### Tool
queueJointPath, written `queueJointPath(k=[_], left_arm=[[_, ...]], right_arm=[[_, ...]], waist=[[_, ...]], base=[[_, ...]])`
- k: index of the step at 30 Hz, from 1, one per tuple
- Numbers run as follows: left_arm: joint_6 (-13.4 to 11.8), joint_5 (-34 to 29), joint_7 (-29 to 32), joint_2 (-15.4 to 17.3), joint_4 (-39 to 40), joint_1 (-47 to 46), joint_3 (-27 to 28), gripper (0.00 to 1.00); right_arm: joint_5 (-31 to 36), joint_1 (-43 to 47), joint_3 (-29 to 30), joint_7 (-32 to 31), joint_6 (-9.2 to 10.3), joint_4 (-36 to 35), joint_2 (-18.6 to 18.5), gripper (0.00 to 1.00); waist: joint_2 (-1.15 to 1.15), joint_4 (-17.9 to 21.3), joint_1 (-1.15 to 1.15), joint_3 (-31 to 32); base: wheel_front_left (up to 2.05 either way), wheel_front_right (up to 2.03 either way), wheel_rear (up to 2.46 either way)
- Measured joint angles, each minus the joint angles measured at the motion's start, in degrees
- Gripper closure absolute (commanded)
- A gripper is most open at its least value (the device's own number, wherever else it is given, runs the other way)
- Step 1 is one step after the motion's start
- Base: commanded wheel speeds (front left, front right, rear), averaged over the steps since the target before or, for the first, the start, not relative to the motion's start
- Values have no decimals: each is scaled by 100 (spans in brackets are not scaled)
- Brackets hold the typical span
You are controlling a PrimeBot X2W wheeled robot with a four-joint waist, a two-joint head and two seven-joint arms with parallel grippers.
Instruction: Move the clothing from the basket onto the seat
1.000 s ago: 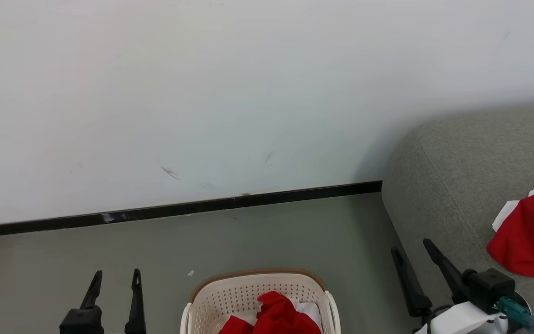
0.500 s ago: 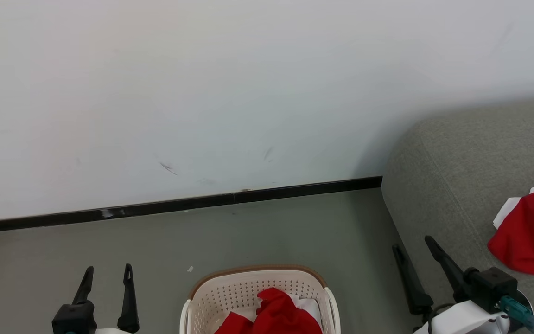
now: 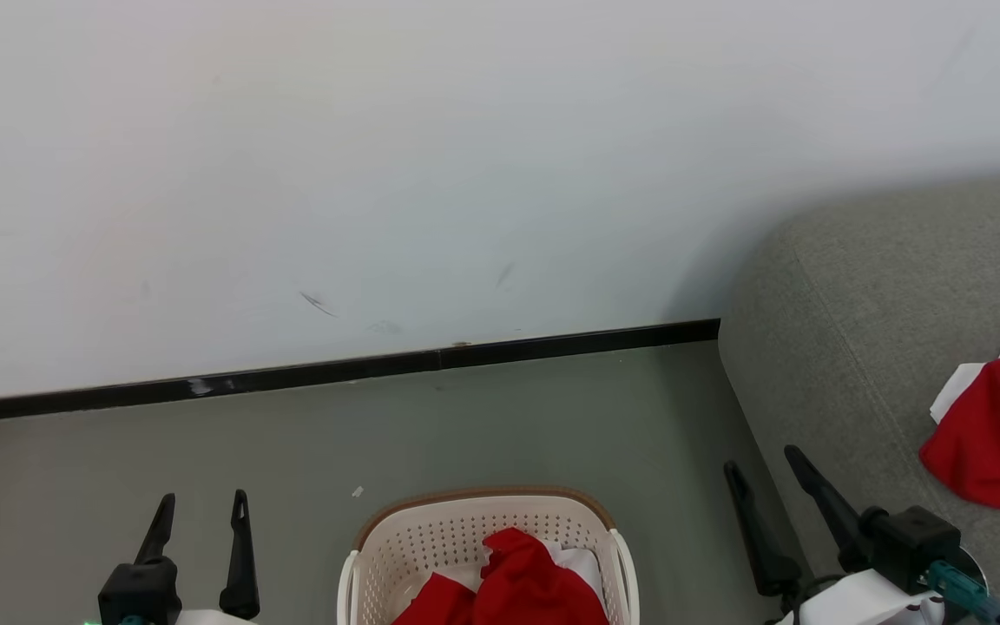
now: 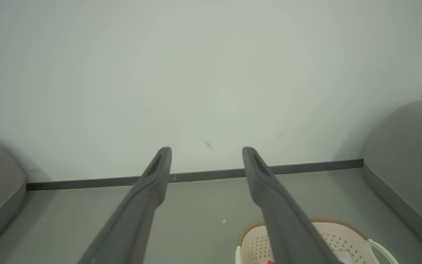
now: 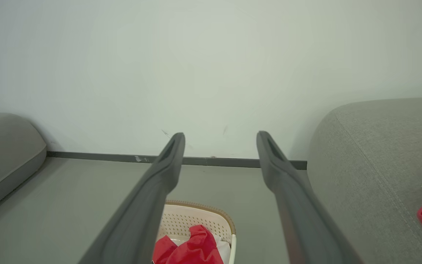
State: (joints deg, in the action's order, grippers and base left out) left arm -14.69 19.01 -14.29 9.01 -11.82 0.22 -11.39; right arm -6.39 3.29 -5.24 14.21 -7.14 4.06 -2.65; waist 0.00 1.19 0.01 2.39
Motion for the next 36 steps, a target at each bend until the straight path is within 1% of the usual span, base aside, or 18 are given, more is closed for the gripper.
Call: queueJointPath(k=[4, 8, 19, 30, 36], left_arm=[[31, -52, 0, 53, -12, -121, -75, 0], [136, -165, 19, 110, -3, -414, -253, 0], [641, -491, 332, 126, -309, -904, -1009, 0], [1049, -810, 630, -118, -872, -1511, -1669, 0], [1191, -946, 781, -214, -1277, -1756, -1922, 0]], right_arm=[[-1, 1, -85, 0, 0, -14, 11, 0], [0, 26, 40, -2, 0, -111, 14, 0], [88, 52, 508, -1, 0, -523, 22, 0], [237, 152, 1155, -1, 0, -973, 34, 0], [236, 146, 1243, -1, 0, -1212, 41, 0]], waist=[[0, 16, 0, -63], [0, 47, 0, -169], [0, 155, 0, -518], [0, 336, 0, -1011], [0, 467, 0, -1339]], base=[[0, 0, 0], [0, 0, 0], [0, 0, 0], [0, 0, 0], [0, 0, 0]])
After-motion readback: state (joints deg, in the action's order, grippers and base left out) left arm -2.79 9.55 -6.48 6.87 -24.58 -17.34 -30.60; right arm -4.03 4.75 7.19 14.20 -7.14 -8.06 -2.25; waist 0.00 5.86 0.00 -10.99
